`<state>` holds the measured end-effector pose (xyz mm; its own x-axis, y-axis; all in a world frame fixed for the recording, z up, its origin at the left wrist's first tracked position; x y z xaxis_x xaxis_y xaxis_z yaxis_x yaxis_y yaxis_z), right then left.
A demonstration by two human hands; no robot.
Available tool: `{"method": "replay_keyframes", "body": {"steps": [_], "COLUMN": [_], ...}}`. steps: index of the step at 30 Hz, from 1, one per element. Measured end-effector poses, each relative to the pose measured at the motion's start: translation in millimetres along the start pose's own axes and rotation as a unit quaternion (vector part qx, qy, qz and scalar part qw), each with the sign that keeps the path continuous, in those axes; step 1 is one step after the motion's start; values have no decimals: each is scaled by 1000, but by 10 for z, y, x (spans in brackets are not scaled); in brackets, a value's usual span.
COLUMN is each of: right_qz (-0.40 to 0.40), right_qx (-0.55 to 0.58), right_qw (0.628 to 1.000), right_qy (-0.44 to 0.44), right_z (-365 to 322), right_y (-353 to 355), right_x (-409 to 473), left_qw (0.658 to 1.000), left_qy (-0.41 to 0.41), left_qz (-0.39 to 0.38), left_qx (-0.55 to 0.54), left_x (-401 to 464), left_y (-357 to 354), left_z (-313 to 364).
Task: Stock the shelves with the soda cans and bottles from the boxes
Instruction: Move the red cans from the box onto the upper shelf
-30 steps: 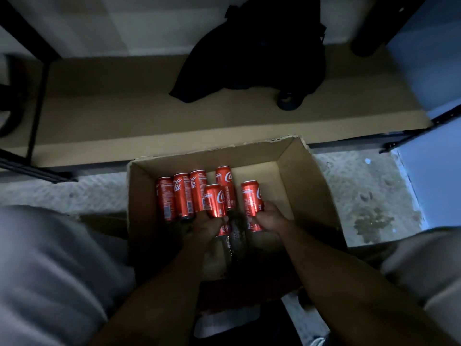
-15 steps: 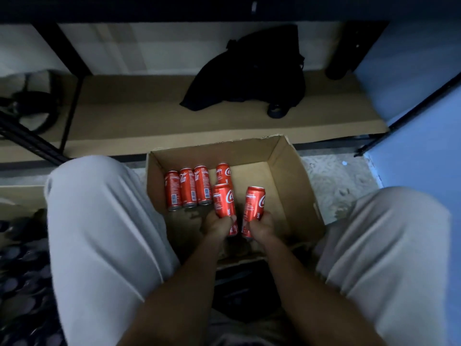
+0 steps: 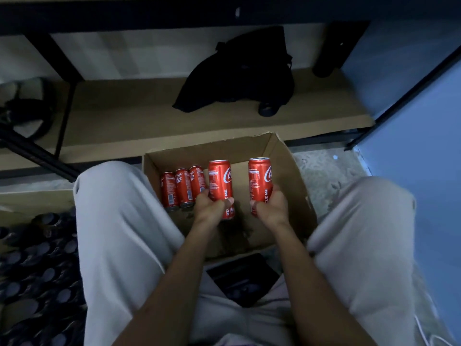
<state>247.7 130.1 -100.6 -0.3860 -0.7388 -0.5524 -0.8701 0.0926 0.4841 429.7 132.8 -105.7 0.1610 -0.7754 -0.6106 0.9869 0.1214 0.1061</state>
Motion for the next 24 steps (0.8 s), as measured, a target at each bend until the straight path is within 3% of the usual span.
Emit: {"method": "replay_keyframes", "body": {"steps": [13, 24], "right_qz": [-51, -86], "right_qx": [87, 123], "right_qw": [994, 984], "right_qy": [50, 98], "right_z": [-893, -2539], "right_y": [509, 1653], "right_x": [276, -612], "left_qw": [978, 973], "left_qy": [-60, -93], "left_qz": [-182, -207], "left_qx": [78, 29], "left_x": [359, -650], "left_y": [-359, -411], "left_z": [1286, 3043]}}
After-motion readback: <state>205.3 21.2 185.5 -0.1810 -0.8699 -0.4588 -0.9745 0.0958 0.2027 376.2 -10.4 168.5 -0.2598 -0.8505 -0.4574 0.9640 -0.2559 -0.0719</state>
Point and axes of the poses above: each hand's wrist, its own x-axis towards the middle knuckle, its own y-axis out of the back of the hand, z = x × y, the point moved 7 cm from there along x, towards the middle knuckle, and after that the axes turned 4 degrees about -y, right-handed, at the moved point
